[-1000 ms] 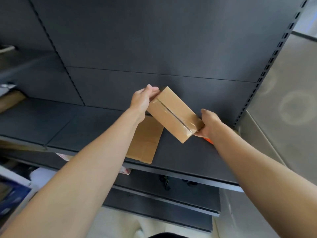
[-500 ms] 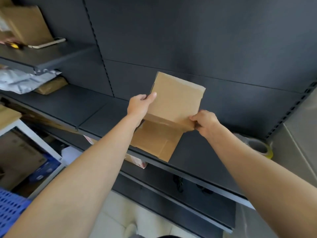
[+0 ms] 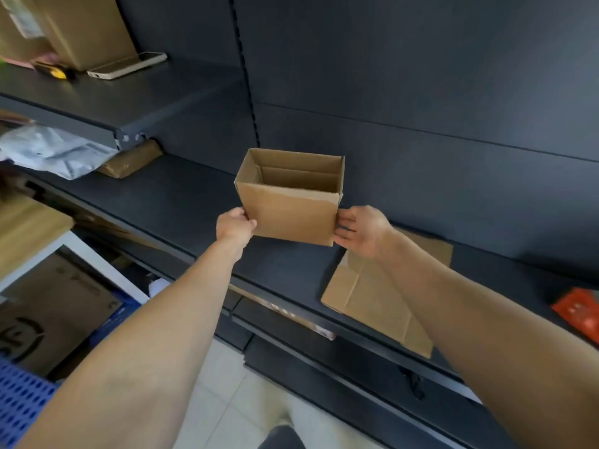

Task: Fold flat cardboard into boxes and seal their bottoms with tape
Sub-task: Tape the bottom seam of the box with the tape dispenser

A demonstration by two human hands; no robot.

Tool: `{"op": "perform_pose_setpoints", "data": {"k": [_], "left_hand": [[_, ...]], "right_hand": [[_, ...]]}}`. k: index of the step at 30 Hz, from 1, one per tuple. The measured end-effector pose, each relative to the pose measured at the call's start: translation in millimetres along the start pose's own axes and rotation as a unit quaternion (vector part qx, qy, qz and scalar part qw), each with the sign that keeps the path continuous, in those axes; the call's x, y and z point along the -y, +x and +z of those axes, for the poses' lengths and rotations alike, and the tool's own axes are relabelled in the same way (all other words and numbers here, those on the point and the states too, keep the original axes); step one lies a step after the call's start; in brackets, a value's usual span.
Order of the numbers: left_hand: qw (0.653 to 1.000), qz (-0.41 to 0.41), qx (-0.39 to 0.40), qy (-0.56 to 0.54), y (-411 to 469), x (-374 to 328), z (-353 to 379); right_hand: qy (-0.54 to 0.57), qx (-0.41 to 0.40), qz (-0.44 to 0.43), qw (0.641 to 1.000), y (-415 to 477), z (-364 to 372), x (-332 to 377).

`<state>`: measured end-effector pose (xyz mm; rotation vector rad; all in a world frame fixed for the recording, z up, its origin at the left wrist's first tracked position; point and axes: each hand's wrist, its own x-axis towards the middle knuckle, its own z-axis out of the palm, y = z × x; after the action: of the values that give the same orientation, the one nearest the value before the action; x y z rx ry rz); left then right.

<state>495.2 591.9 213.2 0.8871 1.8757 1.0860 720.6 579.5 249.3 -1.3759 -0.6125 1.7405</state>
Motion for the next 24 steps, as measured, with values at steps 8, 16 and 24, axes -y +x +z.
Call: {"op": "perform_pose_setpoints", "data": {"k": [8, 16, 24], "left_hand": [[0.997, -0.035, 0.066, -0.001, 118, 23, -12], [0.996, -0.002, 0.091, 0.009, 169, 16, -2], [0.994, 0.013, 0.104, 0.044, 180, 6, -22]], "right_hand": [[0.034, -0.012, 0.035, 0.999, 88, 69, -15], [0.067, -0.067, -0.012, 0.995, 129, 89, -19], [0.031, -0.015, -0.009, 0.999, 136, 118, -13]]}}
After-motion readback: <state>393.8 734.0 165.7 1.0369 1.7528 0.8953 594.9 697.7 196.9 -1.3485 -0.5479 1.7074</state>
